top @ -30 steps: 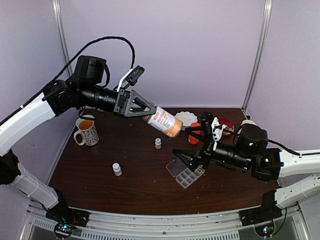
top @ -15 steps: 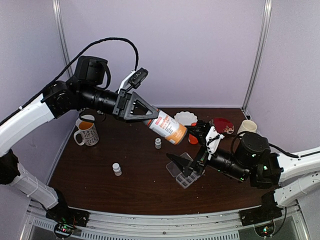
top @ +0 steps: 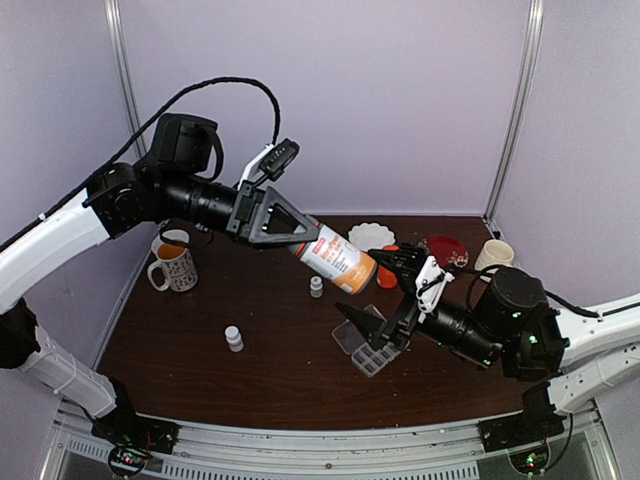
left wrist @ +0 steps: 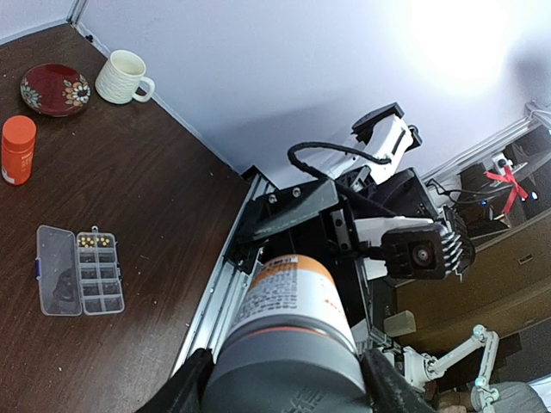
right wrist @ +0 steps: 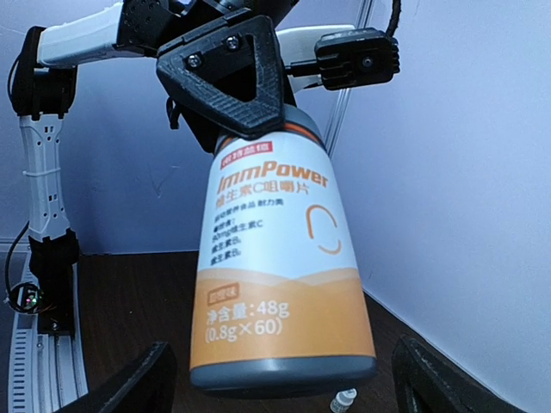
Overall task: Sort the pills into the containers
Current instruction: Pass from the left arm to the right
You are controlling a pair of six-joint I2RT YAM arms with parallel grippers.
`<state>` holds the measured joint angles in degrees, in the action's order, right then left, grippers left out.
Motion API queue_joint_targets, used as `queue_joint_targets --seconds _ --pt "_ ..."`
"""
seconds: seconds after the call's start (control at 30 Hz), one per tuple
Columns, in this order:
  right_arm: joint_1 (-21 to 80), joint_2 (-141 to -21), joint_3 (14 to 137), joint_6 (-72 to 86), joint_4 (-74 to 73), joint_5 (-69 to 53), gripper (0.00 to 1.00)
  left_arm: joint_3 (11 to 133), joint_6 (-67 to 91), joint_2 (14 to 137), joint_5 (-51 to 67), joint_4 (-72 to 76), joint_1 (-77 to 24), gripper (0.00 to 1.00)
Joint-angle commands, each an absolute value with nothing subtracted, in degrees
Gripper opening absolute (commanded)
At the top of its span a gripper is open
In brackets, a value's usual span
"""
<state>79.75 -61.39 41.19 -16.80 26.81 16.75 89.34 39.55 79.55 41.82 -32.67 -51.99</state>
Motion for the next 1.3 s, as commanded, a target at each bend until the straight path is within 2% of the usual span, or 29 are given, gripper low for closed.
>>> queue_joint_targets --seconds 0.0,0.23,0.43,0.57,0.73,0.83,0.9,1.0,1.03,1.13,1.23,1.27 --pt "80.66 -60.12 42.41 -18.87 29.70 17.81 0.90 88.79 39.90 79.24 42.40 -28.74 -52.29 0.14" --pt "81.43 -60.75 43.51 -20.26 29.04 18.53 0.89 88.42 39.99 79.42 42.70 -28.82 -52.29 0.14" --pt "81.43 -61.99 44.85 -20.53 28.32 19.17 0.79 87.77 40.09 79.52 43.08 -28.36 -52.29 0.14" --pt "81.40 -62.68 45.38 -20.58 27.88 19.54 0.77 87.63 40.36 79.38 43.71 -27.99 -52.27 0.14" --pt "81.43 -63.49 46.67 -20.08 24.72 19.60 0.87 87.07 40.66 79.00 44.21 -27.42 -52.25 0.14" --pt "81.47 -63.72 47.19 -19.73 23.57 19.58 0.88 86.63 40.99 78.67 44.37 -26.97 -52.29 0.14" --pt "81.50 -63.64 47.11 -19.60 23.67 19.55 0.81 86.51 40.99 78.61 44.48 -26.81 -52.37 0.14" --pt "81.46 -63.46 47.18 -19.39 23.62 19.35 0.62 86.42 41.06 78.50 44.48 -26.86 -52.38 0.14" --pt "81.48 -63.46 47.19 -19.35 23.52 19.30 0.58 86.40 41.11 78.56 44.40 -26.89 -52.38 0.14" --pt "81.48 -63.61 47.18 -19.21 23.39 19.28 0.65 86.40 41.19 78.43 44.43 -26.82 -52.37 0.14" --pt "81.51 -63.96 47.20 -19.06 23.15 19.73 0.93 86.39 41.21 78.45 44.66 -26.83 -52.38 0.14" --pt "81.53 -64.06 47.20 -19.03 23.06 19.77 0.95 86.35 41.19 78.41 44.72 -26.84 -52.37 0.14"
